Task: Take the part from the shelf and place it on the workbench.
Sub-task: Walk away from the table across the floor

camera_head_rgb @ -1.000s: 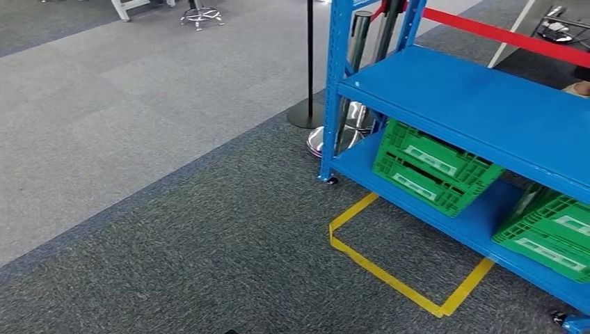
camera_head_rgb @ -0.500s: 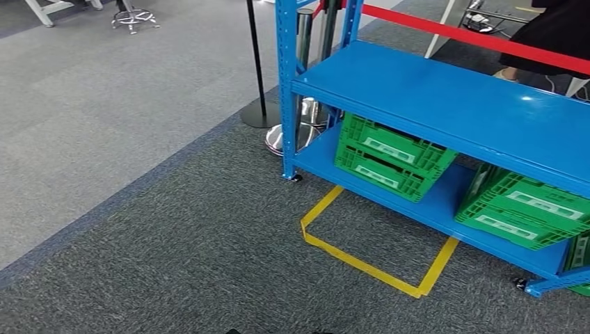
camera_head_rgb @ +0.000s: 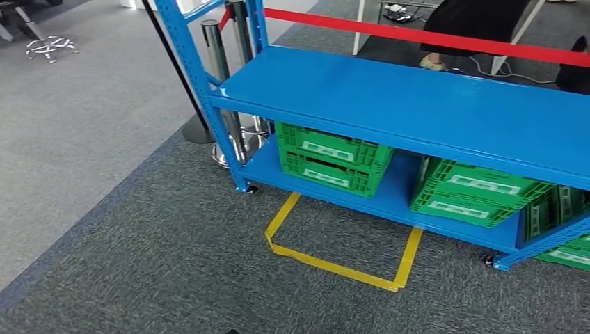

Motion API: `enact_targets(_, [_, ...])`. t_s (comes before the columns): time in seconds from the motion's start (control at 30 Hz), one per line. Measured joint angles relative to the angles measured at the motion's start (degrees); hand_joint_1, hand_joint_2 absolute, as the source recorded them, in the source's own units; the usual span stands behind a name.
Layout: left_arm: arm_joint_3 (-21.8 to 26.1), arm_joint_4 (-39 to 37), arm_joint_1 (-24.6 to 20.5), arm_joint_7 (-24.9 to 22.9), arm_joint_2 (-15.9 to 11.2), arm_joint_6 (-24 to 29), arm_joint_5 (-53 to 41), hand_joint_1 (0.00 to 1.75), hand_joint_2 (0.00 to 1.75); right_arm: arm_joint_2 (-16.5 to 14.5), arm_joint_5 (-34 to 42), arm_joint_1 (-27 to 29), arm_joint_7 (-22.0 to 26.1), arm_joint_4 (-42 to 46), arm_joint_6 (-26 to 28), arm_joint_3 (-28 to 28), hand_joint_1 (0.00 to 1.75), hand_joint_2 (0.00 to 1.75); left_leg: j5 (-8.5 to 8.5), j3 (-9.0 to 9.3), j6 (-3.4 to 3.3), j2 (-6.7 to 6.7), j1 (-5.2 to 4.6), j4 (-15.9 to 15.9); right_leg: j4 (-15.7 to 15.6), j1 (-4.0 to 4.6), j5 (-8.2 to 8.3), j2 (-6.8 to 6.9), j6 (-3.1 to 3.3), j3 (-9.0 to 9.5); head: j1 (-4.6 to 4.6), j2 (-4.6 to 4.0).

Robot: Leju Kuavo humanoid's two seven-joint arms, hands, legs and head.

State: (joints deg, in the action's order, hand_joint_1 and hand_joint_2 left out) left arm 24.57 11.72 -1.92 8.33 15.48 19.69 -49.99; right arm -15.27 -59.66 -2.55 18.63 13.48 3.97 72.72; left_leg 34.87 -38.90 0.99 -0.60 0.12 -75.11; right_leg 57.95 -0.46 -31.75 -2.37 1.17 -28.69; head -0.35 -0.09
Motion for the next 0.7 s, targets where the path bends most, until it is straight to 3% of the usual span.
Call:
enact_targets(0.03, [0.0, 0.0, 0.0, 0.0, 0.0, 0.0, -0.1, 0.0, 0.0, 0.0, 0.0, 0.1, -0.1, 0.0, 0.0, 0.0, 0.0, 0.0, -3.13, -0.12, -0.28, 0.29, -0.04, 2.5, 0.0, -0.01, -0.65, -0.93, -0.11, 0.91, 0.0, 0.0])
enact_targets(0.07, [0.0, 0.0, 0.0, 0.0, 0.0, 0.0, -0.1, 0.0, 0.0, 0.1, 0.0, 0.2, -0.1, 0.0, -0.1, 0.0, 0.0, 0.0, -6.66, 0.38, -0.64, 1.18, -0.1, 6.4, -0.1, -0.09, -1.33, -1.76, -0.22, 1.64, -0.01, 0.0])
enact_targets(0.1, [0.0, -0.1, 0.0, -0.1, -0.1, 0.1, -0.1, 0.0, 0.0, 0.1, 0.0, 0.3, -0.1, -0.1, -0.2, 0.0, 0.0, 0.0, -9.12, 1.04, -1.06, 2.5, -0.18, 9.7, -0.2, -0.17, -1.97, -2.48, -0.45, 2.17, 0.14, 0.0])
enact_targets(0.13, [0.0, -0.1, 0.1, 0.0, -0.1, 0.1, -0.2, 0.0, 0.0, 0.1, 0.0, 0.3, -0.1, -0.2, -0.2, 0.0, 0.0, 0.0, -10.42, 1.85, -1.54, 3.6, -0.33, 12.4, -0.5, -0.4, -2.47, -3.15, -0.76, 2.49, 0.18, 0.0])
enact_targets(0.17, [0.0, -0.2, 0.1, 0.0, -0.2, 0.2, -0.3, 0.0, 0.0, 0.1, 0.0, 0.3, -0.1, -0.3, -0.3, 0.0, 0.0, 0.0, -10.3, 2.58, -2.03, 4.34, -0.52, 14.2, -0.9, -0.67, -2.79, -3.66, -1.11, 2.66, 0.12, 0.0])
enact_targets(0.23, [0.0, -0.2, 0.1, 0.3, -0.3, 0.4, -0.5, 0.0, 0.0, 0.1, -0.1, 0.4, -0.1, -0.4, -0.7, 0.0, 0.0, 0.0, -8.75, 4.34, -2.83, 3.78, -0.79, 16.4, -1.1, -0.97, -2.25, -4.22, -2.0, 3.35, -0.09, 0.0])
enact_targets(0.3, [0.1, -0.2, 0.2, 0.7, -0.2, 0.8, -0.5, 0.0, 0.0, 0.2, -0.1, 0.4, -0.1, -0.4, -0.9, -0.1, 0.0, 0.0, -7.86, 6.82, -3.1, 2.85, -0.63, 18.8, 1.0, -0.74, -1.2, -2.46, -2.56, 2.9, 0.07, 0.01])
enact_targets(0.33, [0.1, -0.2, 0.3, 1.0, -0.1, 0.9, -0.5, 0.0, 0.0, 0.3, -0.1, 0.2, 0.0, -0.4, -1.0, -0.2, 0.0, 0.0, -7.42, 8.23, -3.09, 2.37, -0.51, 19.6, 3.2, -0.59, -1.18, -1.07, -2.66, 1.61, 0.25, 0.01])
enact_targets(0.4, [0.1, -0.2, 0.5, 1.3, 0.0, 1.1, -0.5, 0.0, 0.0, 0.4, -0.1, -0.1, 0.1, -0.4, -1.2, -0.2, 0.0, 0.0, -6.05, 10.52, -3.01, 1.18, -0.48, 20.6, 9.2, -0.31, -3.17, 1.34, -2.63, -2.83, 0.52, 0.0])
enact_targets(0.47, [0.2, -0.2, 0.6, 1.4, 0.0, 1.2, -0.4, 0.0, 0.0, 0.5, -0.1, 0.0, 0.2, -0.4, -1.2, -0.2, 0.0, 0.0, -4.18, 12.77, -2.99, -0.05, -0.52, 20.7, 13.2, -0.19, -5.86, 1.79, -2.84, -7.28, 0.5, 0.0])
enact_targets(0.5, [0.3, -0.2, 0.6, 1.4, 0.0, 1.3, -0.4, 0.0, 0.0, 0.6, -0.1, 0.2, 0.2, -0.4, -1.2, -0.2, 0.0, 0.0, -3.11, 14.12, -2.98, -0.57, -0.52, 20.7, 13.1, -0.16, -6.09, 1.86, -2.98, -8.67, 0.52, 0.0])
enact_targets(0.53, [0.3, -0.2, 0.6, 1.4, 0.0, 1.3, -0.4, 0.0, 0.0, 0.6, -0.1, 0.4, 0.2, -0.4, -1.2, -0.2, 0.0, 0.0, -1.9, 15.72, -2.95, -1.08, -0.52, 20.7, 11.4, -0.15, -5.18, 2.11, -3.04, -9.47, 0.52, 0.0])
enact_targets(0.63, [0.5, -0.3, 0.8, 1.4, -0.1, 1.3, -0.4, 0.0, 0.0, 0.7, -0.1, 1.0, 0.2, -0.5, -1.2, -0.2, 0.0, 0.0, 1.99, 20.43, -2.4, -2.67, -0.59, 20.9, 5.4, 0.45, 3.12, 5.26, -2.29, -10.5, 0.36, -0.01])
enact_targets(0.67, [0.5, -0.3, 0.8, 1.4, -0.1, 1.3, -0.4, 0.0, 0.0, 0.7, -0.1, 0.9, 0.2, -0.5, -1.3, -0.2, 0.0, 0.0, 2.99, 21.43, -2.01, -3.26, -0.65, 21.1, 4.9, 0.82, 4.79, 6.15, -1.74, -10.37, 0.24, -0.01])
enact_targets(0.7, [0.5, -0.3, 0.8, 1.4, -0.1, 1.3, -0.4, 0.0, 0.0, 0.7, -0.1, 0.8, 0.2, -0.6, -1.3, -0.3, 0.0, 0.0, 3.54, 22.25, -1.63, -3.75, -0.69, 21.3, 5.0, 1.17, 5.01, 6.44, -1.27, -10.02, 0.07, -0.01])
